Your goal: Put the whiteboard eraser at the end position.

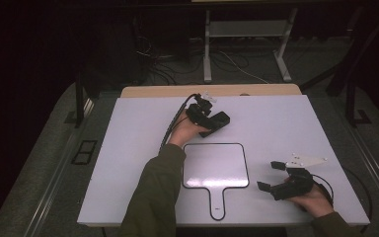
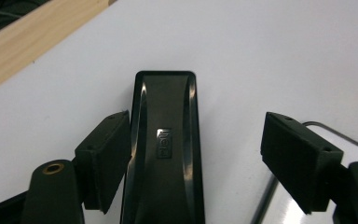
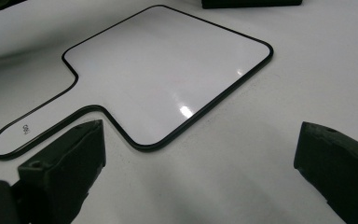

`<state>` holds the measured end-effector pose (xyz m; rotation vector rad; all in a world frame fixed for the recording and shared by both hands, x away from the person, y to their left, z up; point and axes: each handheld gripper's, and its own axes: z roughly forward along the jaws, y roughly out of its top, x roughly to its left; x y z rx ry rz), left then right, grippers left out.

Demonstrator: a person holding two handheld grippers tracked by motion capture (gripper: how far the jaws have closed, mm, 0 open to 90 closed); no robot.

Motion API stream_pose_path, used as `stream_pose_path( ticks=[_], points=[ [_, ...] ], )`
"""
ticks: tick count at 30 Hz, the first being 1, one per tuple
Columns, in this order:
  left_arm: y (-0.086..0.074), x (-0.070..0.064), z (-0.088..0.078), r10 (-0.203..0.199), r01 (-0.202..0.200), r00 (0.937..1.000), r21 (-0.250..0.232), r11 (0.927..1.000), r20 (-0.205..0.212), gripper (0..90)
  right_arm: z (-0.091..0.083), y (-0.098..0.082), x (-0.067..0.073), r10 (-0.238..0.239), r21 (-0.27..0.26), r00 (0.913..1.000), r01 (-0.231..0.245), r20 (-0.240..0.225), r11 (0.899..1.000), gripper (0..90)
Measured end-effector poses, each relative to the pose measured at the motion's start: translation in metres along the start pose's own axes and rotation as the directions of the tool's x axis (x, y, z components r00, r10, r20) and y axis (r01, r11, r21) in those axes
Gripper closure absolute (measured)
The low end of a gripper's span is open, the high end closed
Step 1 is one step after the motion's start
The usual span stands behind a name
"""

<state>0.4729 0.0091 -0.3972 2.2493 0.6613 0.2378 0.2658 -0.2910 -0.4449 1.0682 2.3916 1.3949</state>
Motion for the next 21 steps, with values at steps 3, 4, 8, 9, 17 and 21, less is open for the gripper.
stream_pose_path(
  ticks=[3, 4, 8, 9, 17, 21],
  points=[
    [-0.001, -0.005, -0.006, -0.010, 0.010, 0.9998, -0.026, 0.9996, 0.018, 20.3, 0.001, 0.000, -0.001, 0.015, -0.004, 0.9999, -0.016, -0.006, 1.000, 0.9],
    [-0.002, -0.006, -0.007, -0.007, 0.008, 0.9998, -0.028, 0.9996, 0.018, 19.9, 0.001, 0.000, 0.000, 0.013, -0.002, 0.9999, -0.013, -0.003, 1.000, 0.9],
    [-0.006, -0.012, -0.016, 0.014, -0.013, 0.9994, -0.037, 0.9992, 0.030, 17.8, 0.000, 0.000, 0.000, 0.008, -0.001, 1.0000, -0.008, 0.000, 1.000, 0.9],
    [-0.008, -0.013, -0.018, 0.008, -0.006, 0.9992, -0.051, 0.9987, 0.039, 17.4, 0.000, 0.000, 0.000, 0.010, -0.001, 1.0000, -0.010, 0.001, 1.000, 0.9],
    [-0.023, -0.024, -0.030, 0.002, 0.001, 0.9986, -0.046, 0.9989, 0.054, 12.9, 0.000, 0.000, 0.000, 0.009, -0.002, 1.0000, -0.009, 0.003, 1.000, 0.9],
    [-0.031, -0.028, -0.036, 0.009, -0.006, 0.9993, -0.058, 0.9983, 0.038, 10.7, 0.000, 0.000, 0.001, 0.008, -0.003, 1.0000, -0.008, 0.005, 1.000, 0.9]
  ],
)
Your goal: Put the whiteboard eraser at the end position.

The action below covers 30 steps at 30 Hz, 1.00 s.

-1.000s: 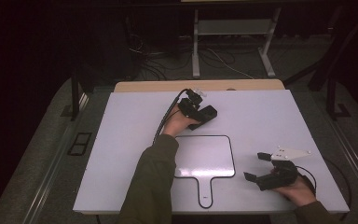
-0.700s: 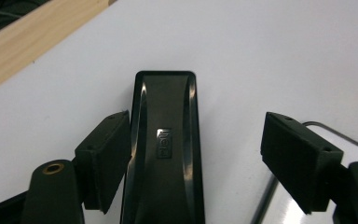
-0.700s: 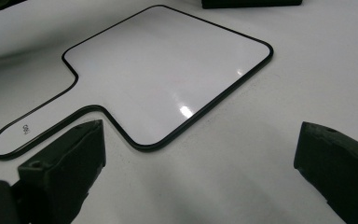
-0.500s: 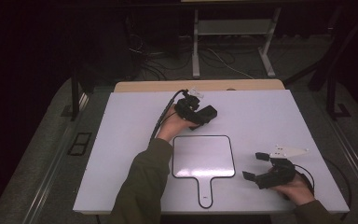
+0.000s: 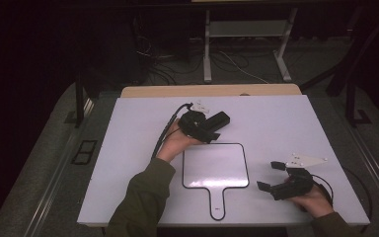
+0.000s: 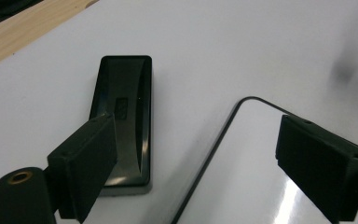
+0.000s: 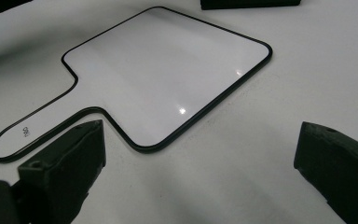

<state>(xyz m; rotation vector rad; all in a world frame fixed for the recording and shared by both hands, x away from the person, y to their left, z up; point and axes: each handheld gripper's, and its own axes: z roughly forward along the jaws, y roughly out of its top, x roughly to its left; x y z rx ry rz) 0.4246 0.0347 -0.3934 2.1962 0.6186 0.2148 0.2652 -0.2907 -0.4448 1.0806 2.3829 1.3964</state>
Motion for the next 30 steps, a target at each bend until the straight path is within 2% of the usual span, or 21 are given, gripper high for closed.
stream_pose_path(
  ticks=[1, 6, 8, 17, 20, 22, 26, 30],
  points=[
    [-0.002, -0.002, -0.001, -0.008, 0.008, 1.0000, -0.008, 0.9999, -0.003, 10.4, 0.000, 0.000, 0.000, 0.000, 0.001, 1.0000, 0.000, 0.000, 1.000, 0.9],
    [-0.008, -0.008, -0.009, -0.001, 0.001, 0.9998, -0.032, 0.9995, -0.018, 8.9, 0.000, 0.000, 0.000, 0.002, 0.001, 1.0000, -0.002, -0.001, 1.000, 0.9],
    [-0.009, -0.009, -0.012, 0.004, -0.005, 0.9998, -0.020, 0.9998, -0.018, 8.1, 0.000, 0.000, 0.000, 0.001, 0.001, 1.0000, -0.001, 0.001, 1.000, 0.9],
    [-0.019, -0.022, -0.025, 0.001, -0.003, 0.9989, -0.047, 0.9989, -0.046, 0.2, 0.000, 0.000, 0.000, -0.001, 0.001, 1.0000, 0.001, 0.002, 1.000, 0.9],
    [-0.024, -0.027, -0.030, -0.008, 0.005, 0.9988, -0.056, 0.9984, -0.049, 0.0, 0.000, 0.000, 0.000, -0.003, -0.001, 1.0000, 0.003, 0.002, 1.000, 0.9],
    [-0.028, -0.029, -0.033, 0.006, -0.009, 0.9987, -0.056, 0.9984, -0.052, 0.0, 0.000, 0.000, 0.000, -0.003, -0.002, 1.0000, 0.003, 0.002, 1.000, 0.9],
    [-0.037, -0.034, -0.038, -0.017, 0.014, 0.9990, -0.073, 0.9972, -0.041, 0.0, 0.000, 0.000, 0.001, -0.003, -0.001, 1.0000, 0.003, 0.004, 1.000, 0.9],
    [-0.045, -0.039, -0.045, -0.003, -0.001, 0.9987, -0.074, 0.9973, -0.051, 0.0, -0.001, 0.000, 0.002, -0.003, -0.004, 1.0000, 0.003, 0.002, 1.000, 0.9]
  ],
)
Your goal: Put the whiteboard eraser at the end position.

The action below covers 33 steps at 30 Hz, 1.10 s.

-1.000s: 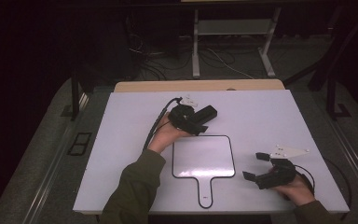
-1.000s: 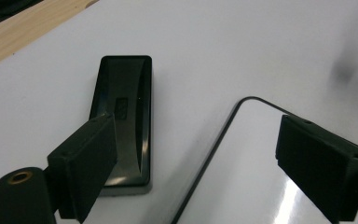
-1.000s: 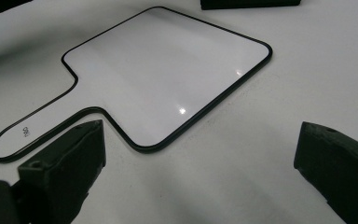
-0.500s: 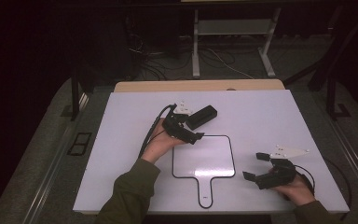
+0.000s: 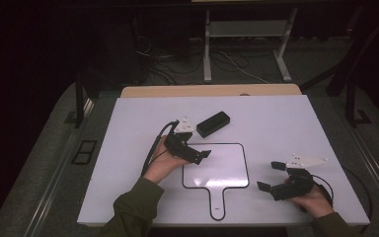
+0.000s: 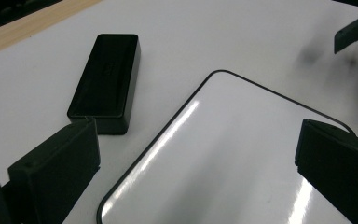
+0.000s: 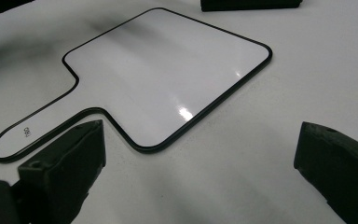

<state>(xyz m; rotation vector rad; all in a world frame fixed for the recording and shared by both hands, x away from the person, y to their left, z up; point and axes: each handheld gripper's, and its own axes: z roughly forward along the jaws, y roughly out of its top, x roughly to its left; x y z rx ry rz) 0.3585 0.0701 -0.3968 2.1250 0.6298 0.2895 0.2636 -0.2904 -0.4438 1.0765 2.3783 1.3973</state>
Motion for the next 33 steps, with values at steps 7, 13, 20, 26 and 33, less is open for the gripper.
stream_pose_path(
  ticks=[7, 13, 20, 26, 33],
  points=[
    [-0.015, -0.005, -0.017, 0.005, -0.005, 0.9998, -0.023, 0.9997, -0.017, 0.0, 0.000, 0.000, 0.000, 0.000, -0.003, 1.0000, 0.000, 0.000, 1.000, 0.9],
    [-0.030, -0.008, -0.030, -0.004, 0.003, 0.9998, -0.046, 0.9989, -0.022, 0.0, 0.000, 0.000, 0.001, -0.003, -0.002, 1.0000, 0.003, 0.000, 1.000, 0.9],
    [-0.047, -0.013, -0.041, -0.007, 0.005, 0.9996, -0.061, 0.9981, -0.028, 0.0, 0.000, 0.000, 0.001, -0.001, -0.003, 1.0000, 0.001, 0.001, 1.000, 0.9],
    [-0.063, -0.016, -0.049, -0.028, 0.026, 0.9992, -0.065, 0.9976, -0.029, 0.0, 0.000, 0.000, 0.000, 0.000, -0.002, 1.0000, 0.000, 0.001, 1.000, 0.9],
    [-0.079, -0.017, -0.057, -0.049, 0.047, 0.9984, -0.067, 0.9967, -0.030, 0.0, 0.000, 0.000, 0.000, 0.002, 0.001, 1.0000, -0.002, 0.005, 1.000, 0.9]
  ],
)
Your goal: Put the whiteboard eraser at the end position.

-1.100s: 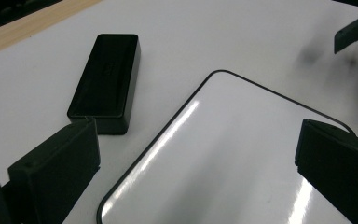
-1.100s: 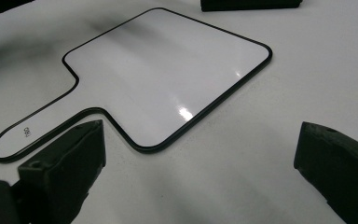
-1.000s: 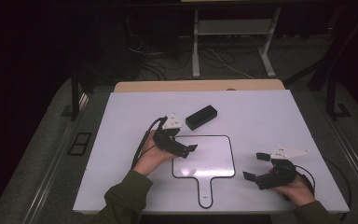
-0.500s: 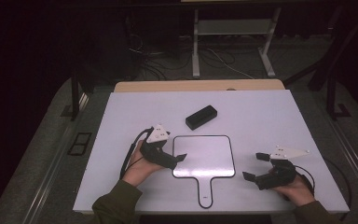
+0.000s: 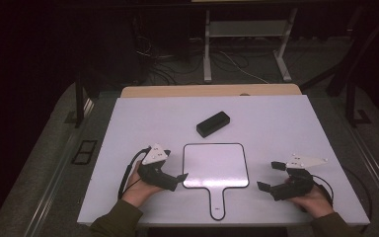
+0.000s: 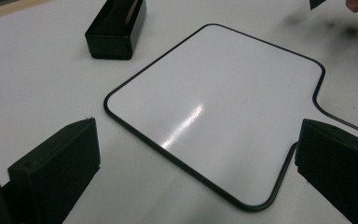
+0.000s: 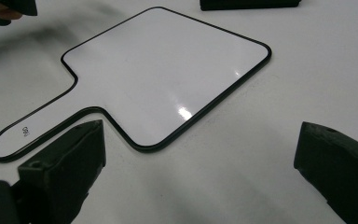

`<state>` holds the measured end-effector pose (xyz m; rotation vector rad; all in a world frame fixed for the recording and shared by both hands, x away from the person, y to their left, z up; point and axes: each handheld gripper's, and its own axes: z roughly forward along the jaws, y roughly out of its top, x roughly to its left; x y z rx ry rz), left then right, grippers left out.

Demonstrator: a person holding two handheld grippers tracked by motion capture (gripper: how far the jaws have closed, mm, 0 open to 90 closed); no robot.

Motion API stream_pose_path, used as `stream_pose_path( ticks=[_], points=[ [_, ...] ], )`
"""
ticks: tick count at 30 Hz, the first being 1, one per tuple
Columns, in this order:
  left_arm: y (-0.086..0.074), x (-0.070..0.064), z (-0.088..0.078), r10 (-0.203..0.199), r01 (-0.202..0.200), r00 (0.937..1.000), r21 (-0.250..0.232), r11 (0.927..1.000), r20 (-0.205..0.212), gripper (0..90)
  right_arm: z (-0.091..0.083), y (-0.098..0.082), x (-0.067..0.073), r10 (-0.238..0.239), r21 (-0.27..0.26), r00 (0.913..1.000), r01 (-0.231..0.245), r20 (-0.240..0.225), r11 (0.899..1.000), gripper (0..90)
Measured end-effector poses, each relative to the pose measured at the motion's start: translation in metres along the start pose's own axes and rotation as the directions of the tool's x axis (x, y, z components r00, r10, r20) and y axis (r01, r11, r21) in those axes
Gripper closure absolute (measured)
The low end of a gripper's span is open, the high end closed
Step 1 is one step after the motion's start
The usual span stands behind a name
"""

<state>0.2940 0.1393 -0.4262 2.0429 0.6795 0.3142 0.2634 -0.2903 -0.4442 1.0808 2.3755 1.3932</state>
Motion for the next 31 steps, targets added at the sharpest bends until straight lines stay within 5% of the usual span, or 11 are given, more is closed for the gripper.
stream_pose_path(
  ticks=[20, 31],
  points=[
    [-0.028, -0.001, -0.021, -0.049, 0.049, 0.9988, 0.003, 0.9988, -0.010, 0.0, 0.000, 0.000, -0.002, 0.001, -0.001, 1.0000, -0.001, 0.007, 1.000, 0.9],
    [-0.029, -0.001, -0.020, -0.049, 0.049, 0.9988, 0.012, 0.9987, -0.001, 0.0, 0.000, -0.001, -0.002, 0.004, -0.003, 0.9999, -0.004, 0.010, 1.000, 0.9]
  ],
)
